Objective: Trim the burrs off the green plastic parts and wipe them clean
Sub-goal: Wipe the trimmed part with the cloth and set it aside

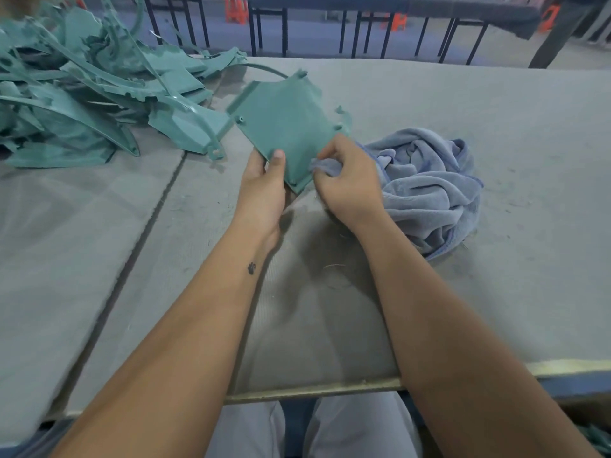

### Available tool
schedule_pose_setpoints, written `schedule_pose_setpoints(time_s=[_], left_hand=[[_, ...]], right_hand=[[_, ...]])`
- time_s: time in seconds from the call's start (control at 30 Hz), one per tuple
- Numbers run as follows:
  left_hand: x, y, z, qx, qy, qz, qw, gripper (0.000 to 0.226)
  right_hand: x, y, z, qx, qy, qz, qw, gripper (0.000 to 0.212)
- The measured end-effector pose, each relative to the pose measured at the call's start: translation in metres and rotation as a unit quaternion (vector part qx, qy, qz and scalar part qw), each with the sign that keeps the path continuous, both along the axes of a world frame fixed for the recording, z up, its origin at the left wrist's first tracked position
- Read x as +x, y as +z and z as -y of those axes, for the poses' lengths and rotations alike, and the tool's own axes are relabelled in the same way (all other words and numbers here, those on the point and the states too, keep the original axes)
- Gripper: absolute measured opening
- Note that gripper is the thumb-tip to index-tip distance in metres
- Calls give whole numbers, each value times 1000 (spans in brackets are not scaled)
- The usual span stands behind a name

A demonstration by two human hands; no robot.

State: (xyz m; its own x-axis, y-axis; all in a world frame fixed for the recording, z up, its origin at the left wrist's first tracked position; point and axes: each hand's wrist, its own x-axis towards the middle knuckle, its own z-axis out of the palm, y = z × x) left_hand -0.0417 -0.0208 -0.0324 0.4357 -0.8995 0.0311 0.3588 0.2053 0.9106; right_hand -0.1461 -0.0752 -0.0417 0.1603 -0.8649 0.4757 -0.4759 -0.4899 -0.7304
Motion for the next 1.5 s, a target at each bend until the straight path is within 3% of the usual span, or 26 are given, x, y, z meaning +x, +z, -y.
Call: schedule_pose_setpoints(time_s=[0.1, 0.17, 0.3, 0.37, 0.43, 0.67, 0.73, 0.83, 0.93, 1.0, 1.1, 1.2, 1.27, 1.37, 1.43, 1.5], left_hand=[[5, -2, 0, 19, -3, 11, 1000, 24], [8, -1, -2, 22, 5, 13, 1000, 26], [10, -1, -1, 7, 7, -35, 999, 27], [7, -1, 1, -2, 14, -50, 999, 28], [6, -2, 2, -2, 21, -53, 998, 28], [10, 1, 5, -22, -10, -67, 997, 30], [15, 1, 5, -6, -9, -46, 999, 29], [26, 1, -1, 20, 3, 4, 1000, 26], [32, 3, -5, 15, 9, -17, 1000, 23], [35, 6, -6, 17, 11, -48, 999, 15], [38, 6, -6, 10, 3, -99, 995, 25], [34, 5, -6, -7, 12, -97, 995, 35], [32, 4, -4, -17, 24, -90, 995, 31], [33, 5, -4, -19, 28, -81, 996, 24], [37, 5, -5, -18, 28, -75, 997, 26], [39, 4, -6, -16, 29, -71, 997, 32]], right_hand=[[-5, 4, 9, 59, -60, 97, 992, 6], [-6, 5, 11, 92, -61, 112, 988, 2], [-5, 7, 3, 78, 5, 71, 994, 7], [-2, 6, -5, 72, 74, -17, 995, 16], [-2, 6, -6, 71, 99, -49, 991, 24], [-2, 10, -5, 137, 91, 124, 979, 22], [-6, 12, -1, 140, 36, 198, 969, 25], [-18, 15, 10, 121, -65, 314, 939, 23], [-22, 16, 9, 133, -41, 382, 914, 16], [-21, 14, 9, 133, -43, 360, 923, 13], [-17, 12, 7, 131, 12, 287, 949, 10], [-7, 6, -1, 83, 74, 169, 979, 13], [-5, 6, -4, 92, 81, 162, 979, 13], [-8, 9, 0, 132, -4, 213, 968, 13], [-11, 12, 4, 125, -92, 215, 964, 16], [-10, 13, 6, 116, -112, 199, 967, 15]])
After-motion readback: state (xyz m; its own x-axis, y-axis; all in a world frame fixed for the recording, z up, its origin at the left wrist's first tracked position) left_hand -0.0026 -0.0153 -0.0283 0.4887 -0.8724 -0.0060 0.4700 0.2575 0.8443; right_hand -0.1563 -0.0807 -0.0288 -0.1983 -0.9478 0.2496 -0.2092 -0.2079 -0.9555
